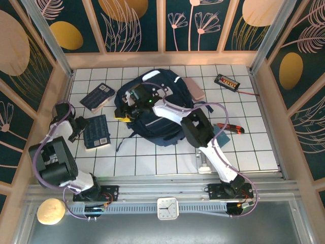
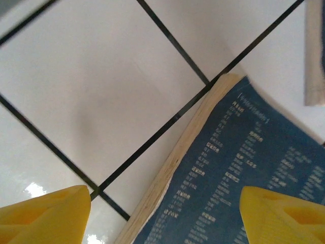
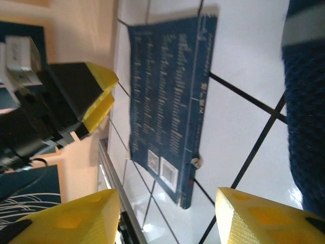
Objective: Pack books, pencil case, and school supplies into a backpack
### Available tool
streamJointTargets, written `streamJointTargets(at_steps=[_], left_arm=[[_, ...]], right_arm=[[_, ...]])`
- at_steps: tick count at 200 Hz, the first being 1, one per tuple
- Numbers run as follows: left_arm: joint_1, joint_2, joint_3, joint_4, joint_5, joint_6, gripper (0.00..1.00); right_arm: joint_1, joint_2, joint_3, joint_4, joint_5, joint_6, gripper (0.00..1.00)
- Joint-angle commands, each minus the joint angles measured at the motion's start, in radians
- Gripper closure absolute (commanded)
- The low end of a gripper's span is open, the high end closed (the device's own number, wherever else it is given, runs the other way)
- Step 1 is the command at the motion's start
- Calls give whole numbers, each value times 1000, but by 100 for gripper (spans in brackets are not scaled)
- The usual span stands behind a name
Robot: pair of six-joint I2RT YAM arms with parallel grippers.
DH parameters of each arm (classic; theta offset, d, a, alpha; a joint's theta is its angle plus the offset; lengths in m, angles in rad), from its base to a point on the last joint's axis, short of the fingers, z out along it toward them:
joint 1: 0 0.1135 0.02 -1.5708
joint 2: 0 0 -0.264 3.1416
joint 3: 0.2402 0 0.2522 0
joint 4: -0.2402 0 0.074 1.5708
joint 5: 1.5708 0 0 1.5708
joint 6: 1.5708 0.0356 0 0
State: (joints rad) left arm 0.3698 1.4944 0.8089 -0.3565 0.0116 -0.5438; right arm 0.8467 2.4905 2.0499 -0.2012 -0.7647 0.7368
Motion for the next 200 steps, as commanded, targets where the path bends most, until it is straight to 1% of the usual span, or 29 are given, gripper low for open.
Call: streamJointTargets(at_steps=[1,13,25,47,55,86,103,113,129,141,157,167,179,200], left_arm=[[1,54,48,54,46,87,25],[0,92,57,69,106,116,27],[0,134,67,70,153,127,31],[-4,191,54,89,247,133,47],[-15,196,40,104,282,133,51],[-101,198,-1,125,351,129,61],[-128,196,-39,157,403,101,62],[-138,194,-62,181,432,87,66],[-152,195,-94,194,457,73,69],[-154,193,-113,195,455,78,73],[-156,196,-136,201,457,95,84],[-156,204,-147,203,467,105,94],[-156,210,-155,205,489,109,100],[-156,190,-160,208,525,110,100]], right_arm=[[13,38,51,88,-57,56,47],[15,61,49,104,-56,72,47],[17,82,52,108,-54,81,45],[16,119,79,67,-39,75,42],[15,130,92,40,-31,68,41],[12,165,145,-52,-5,46,41],[8,178,160,-92,12,45,41],[5,182,164,-122,28,41,41],[0,181,164,-190,71,25,41],[-1,177,162,-252,121,11,40],[0,177,162,-309,178,1,40],[1,179,162,-334,207,4,40],[1,186,162,-358,229,10,40],[3,175,132,-357,234,9,40]])
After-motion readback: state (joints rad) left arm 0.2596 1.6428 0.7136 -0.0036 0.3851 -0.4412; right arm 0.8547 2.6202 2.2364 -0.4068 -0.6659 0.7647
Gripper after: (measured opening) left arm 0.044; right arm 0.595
